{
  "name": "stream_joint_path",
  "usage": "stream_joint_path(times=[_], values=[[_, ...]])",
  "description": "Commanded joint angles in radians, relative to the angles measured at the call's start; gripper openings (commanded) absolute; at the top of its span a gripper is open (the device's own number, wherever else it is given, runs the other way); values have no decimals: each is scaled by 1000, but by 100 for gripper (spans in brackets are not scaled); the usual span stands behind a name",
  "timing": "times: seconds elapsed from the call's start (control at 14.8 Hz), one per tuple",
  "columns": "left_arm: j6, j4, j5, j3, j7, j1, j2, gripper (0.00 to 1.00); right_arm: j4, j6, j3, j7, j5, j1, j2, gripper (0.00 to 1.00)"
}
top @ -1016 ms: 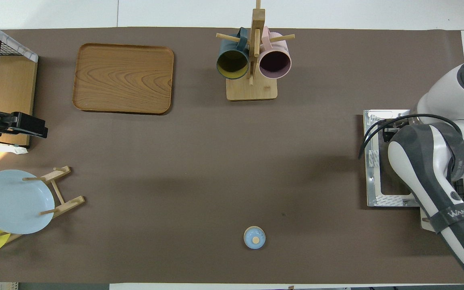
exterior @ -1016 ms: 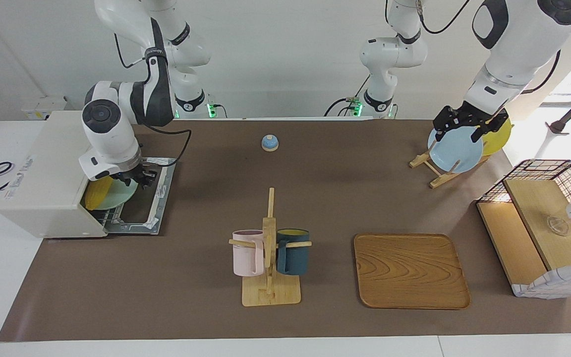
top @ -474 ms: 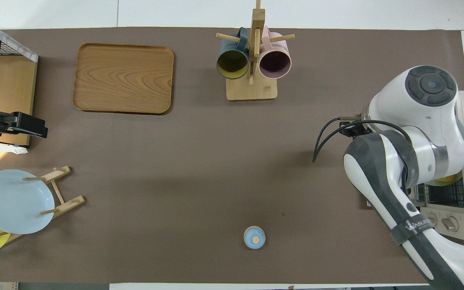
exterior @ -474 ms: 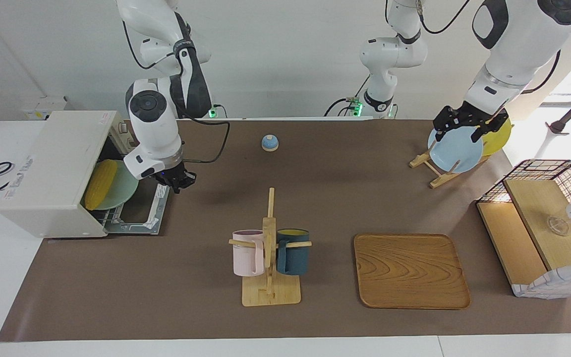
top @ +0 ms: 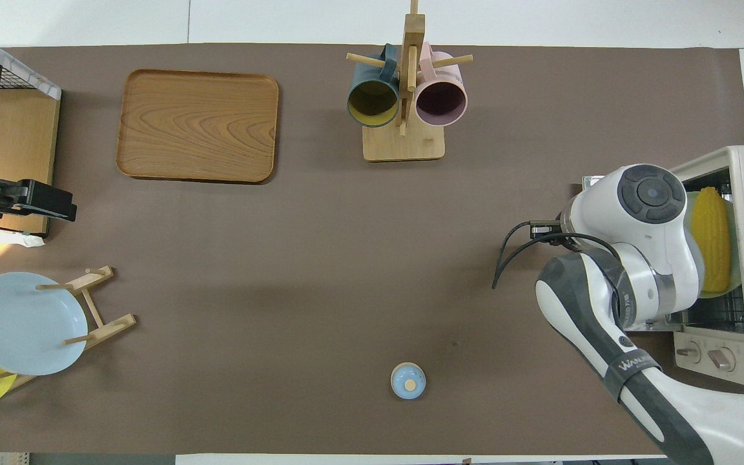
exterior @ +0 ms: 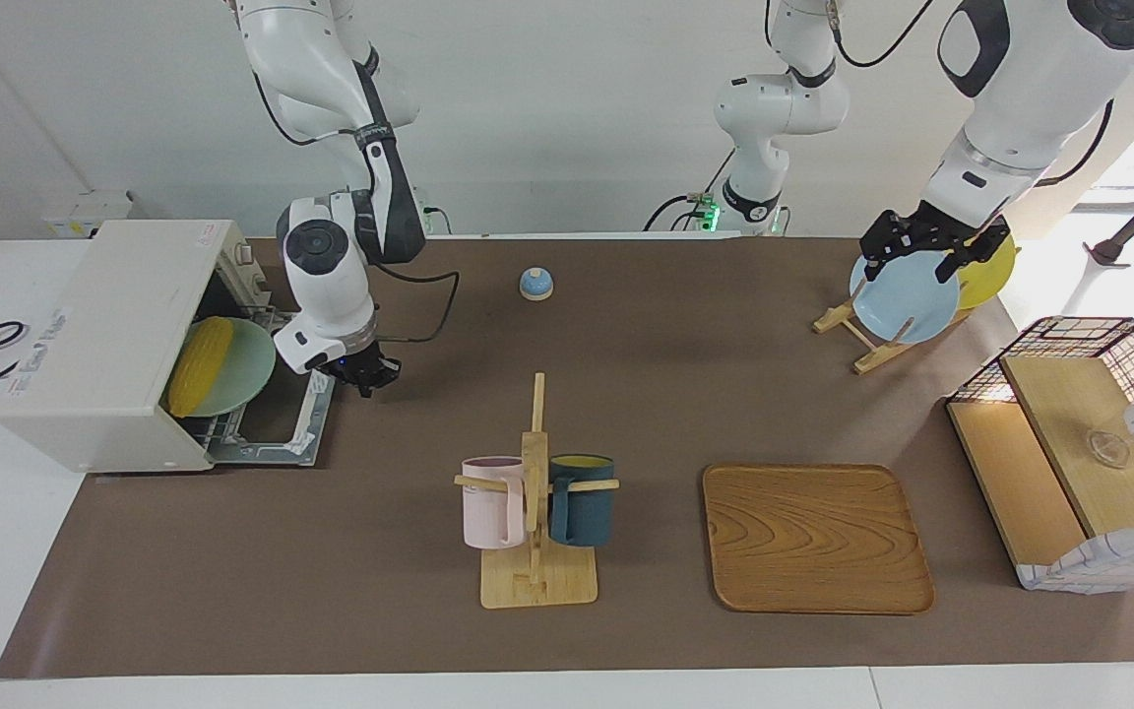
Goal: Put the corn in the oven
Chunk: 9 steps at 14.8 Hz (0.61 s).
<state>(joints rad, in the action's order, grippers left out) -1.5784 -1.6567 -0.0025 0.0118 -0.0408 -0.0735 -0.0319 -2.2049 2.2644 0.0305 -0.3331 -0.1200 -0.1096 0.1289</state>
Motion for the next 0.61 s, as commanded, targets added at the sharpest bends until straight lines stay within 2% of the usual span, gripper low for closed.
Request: stream_joint_path(times=[0.0, 0.14, 0.54], values=[[-12, -21, 12, 7, -8, 9, -22, 100, -45, 29, 5, 3, 13, 21, -18, 0], [-12, -21, 12, 7, -8, 8, -22, 100, -52, 44, 5, 6, 10, 54, -5, 0], [-12, -21, 12, 7, -8, 9, -22, 100, -61, 50, 3, 5, -7, 62, -3, 0]])
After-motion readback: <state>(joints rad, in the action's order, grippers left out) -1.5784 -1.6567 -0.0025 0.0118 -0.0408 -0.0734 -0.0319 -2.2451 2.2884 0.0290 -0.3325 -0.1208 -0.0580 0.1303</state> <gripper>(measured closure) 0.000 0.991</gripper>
